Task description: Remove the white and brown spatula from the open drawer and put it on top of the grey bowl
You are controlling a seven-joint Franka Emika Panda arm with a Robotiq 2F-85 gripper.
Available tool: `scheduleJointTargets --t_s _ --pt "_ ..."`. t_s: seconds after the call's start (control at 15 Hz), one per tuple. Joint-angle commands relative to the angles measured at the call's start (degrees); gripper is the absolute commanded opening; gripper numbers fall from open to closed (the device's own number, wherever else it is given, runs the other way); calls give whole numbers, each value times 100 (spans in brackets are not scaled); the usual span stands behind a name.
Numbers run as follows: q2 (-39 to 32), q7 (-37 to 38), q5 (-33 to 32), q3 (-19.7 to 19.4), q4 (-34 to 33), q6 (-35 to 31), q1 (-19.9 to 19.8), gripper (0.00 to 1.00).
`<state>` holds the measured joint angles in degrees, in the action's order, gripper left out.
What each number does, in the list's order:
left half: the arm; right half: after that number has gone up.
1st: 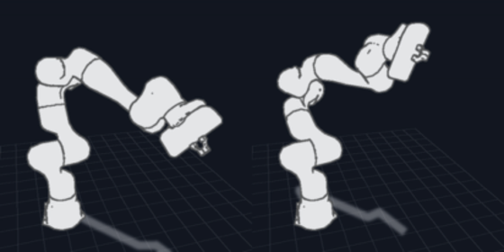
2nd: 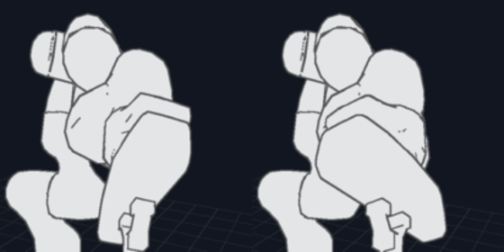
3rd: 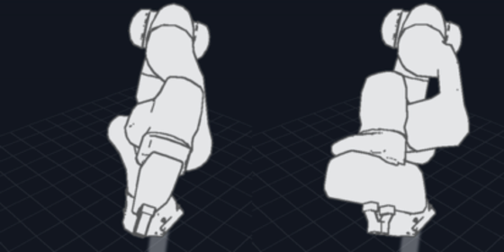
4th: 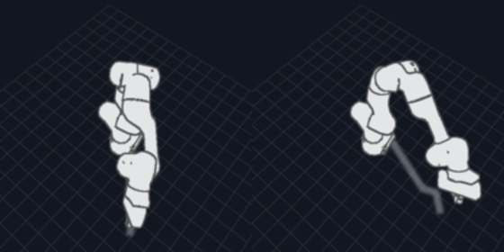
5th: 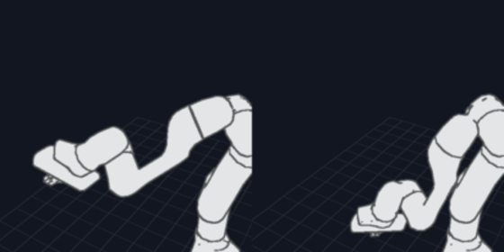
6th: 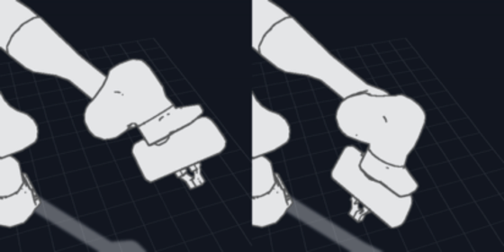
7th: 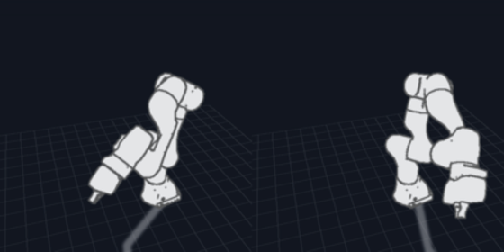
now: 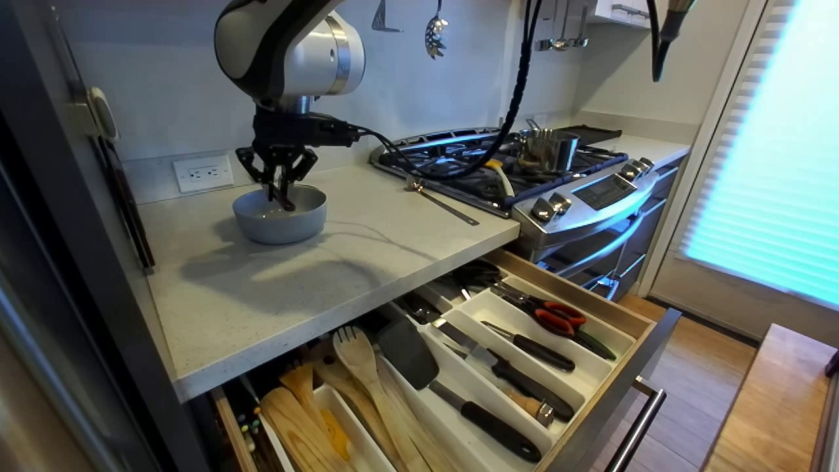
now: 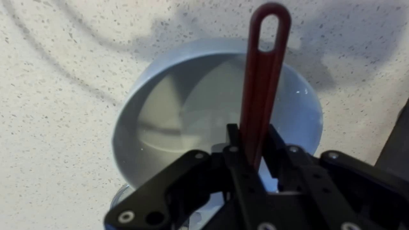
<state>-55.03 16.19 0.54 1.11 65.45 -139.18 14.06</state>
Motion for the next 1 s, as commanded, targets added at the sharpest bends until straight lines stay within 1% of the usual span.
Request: scheduleJointTargets --t_s 0.0,0.07,0.2,0.27,0.33,0.4,0.47,0.53,0.73,0.93 --pt "-257 208 98 -13 -326 99 -12 48" --pt "-255 249 92 -31 -331 58 -5 51" --pt "-126 356 35 -104 -232 -18 39 66" --pt "-14 387 -1 -140 -134 -79 66 74" --pt "128 390 11 -126 5 -183 70 81" --pt "418 346 7 -102 364 -418 83 90" --pt "598 327 -29 -125 593 -619 112 96" --pt "815 375 -55 -160 935 -924 157 99" --pt "1258 595 -142 -347 1657 -1479 341 100" --pt "1800 1103 -318 -805 2424 -1959 622 100"
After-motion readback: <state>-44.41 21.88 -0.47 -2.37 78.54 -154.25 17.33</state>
